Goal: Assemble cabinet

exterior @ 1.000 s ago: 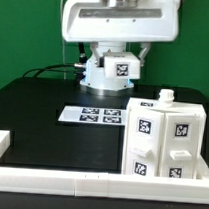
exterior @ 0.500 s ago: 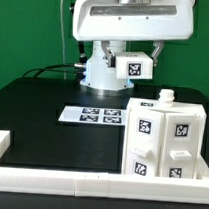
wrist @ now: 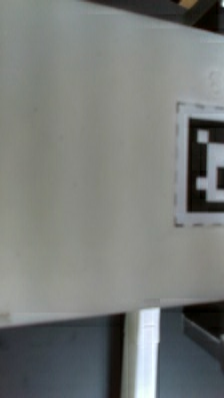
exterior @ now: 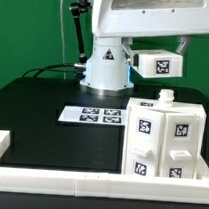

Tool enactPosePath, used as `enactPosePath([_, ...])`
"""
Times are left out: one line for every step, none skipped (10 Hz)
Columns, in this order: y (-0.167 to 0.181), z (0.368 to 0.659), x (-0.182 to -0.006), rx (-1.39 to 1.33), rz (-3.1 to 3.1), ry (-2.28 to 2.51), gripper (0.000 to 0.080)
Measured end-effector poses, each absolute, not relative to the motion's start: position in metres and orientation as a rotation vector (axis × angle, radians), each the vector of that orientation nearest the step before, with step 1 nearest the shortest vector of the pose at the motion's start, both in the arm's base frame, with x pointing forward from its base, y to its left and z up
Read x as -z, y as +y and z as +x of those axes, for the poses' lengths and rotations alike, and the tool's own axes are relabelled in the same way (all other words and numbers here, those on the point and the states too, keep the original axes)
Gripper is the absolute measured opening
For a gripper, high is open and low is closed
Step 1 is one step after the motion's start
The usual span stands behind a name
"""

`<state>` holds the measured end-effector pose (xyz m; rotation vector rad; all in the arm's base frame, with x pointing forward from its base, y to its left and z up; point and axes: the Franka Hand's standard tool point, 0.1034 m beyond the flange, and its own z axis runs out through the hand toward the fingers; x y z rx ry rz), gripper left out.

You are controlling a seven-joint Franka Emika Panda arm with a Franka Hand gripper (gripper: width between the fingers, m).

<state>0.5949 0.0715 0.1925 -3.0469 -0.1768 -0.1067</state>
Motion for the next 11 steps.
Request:
enactPosePath([0.078,0.603,-0.191,0.113,-3.042,-0.192,0.0561])
enactPosePath([0.076,0.6,-0.19,0.108,-3.043,-0.188,0.0561])
enactPosePath([0.075,0.6,-0.189,0.106,-3.043,-0.187,0.0561])
enactPosePath([0.075,0.6,-0.188,0.104,-3.043,-0.187,0.0561])
enactPosePath([0.076,0.6,-0.188,0.104,-3.043,-0.189,0.0561])
enactPosePath([0.077,0.601,-0.185,0.102,-3.042,-0.206,0.0561])
enactPosePath([0.078,0.608,-0.18,0.096,-3.04,-0.213,0.0561])
enactPosePath([0.078,0.615,-0.177,0.096,-3.037,-0.22,0.0561])
enactPosePath([0.078,0.618,-0.175,0.094,-3.036,-0.219,0.0561])
enactPosePath([0.079,0.617,-0.172,0.086,-3.036,-0.217,0.0561])
enactPosePath([0.079,0.617,-0.17,0.08,-3.037,-0.216,0.0561])
